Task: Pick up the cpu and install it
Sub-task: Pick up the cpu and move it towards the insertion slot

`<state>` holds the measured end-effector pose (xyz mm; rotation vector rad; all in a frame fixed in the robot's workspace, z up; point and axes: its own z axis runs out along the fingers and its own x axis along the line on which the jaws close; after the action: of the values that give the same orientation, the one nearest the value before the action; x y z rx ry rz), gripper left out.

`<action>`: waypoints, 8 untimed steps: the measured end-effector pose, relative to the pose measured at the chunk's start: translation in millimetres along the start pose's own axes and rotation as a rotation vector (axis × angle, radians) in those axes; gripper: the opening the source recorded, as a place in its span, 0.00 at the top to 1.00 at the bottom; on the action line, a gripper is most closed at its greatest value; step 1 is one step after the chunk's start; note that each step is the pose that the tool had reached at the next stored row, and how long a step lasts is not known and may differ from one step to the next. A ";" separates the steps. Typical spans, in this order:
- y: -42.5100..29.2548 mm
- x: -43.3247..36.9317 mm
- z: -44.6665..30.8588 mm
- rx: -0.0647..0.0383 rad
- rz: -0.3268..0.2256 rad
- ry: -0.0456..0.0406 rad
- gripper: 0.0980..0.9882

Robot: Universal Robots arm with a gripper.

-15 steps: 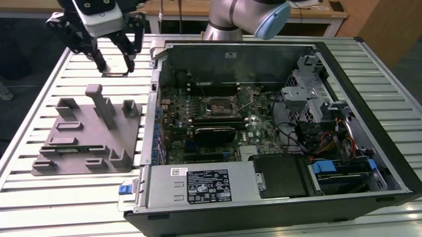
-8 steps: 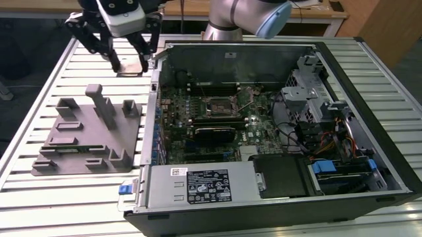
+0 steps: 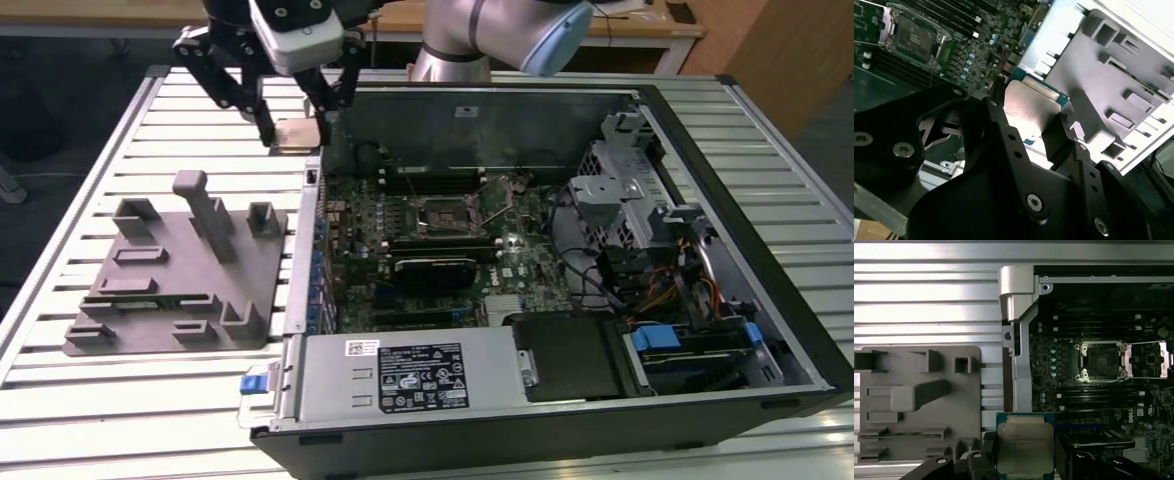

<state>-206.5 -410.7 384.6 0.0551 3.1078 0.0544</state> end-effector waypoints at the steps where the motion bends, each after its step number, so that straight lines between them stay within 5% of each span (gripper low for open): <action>1: 0.1 -3.5 0.1 0.000 0.000 0.0001 0.50; 8: 1.0 -27.7 0.9 0.000 0.000 0.0001 0.50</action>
<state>-178.8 -410.7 384.6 0.0551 3.1078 0.0542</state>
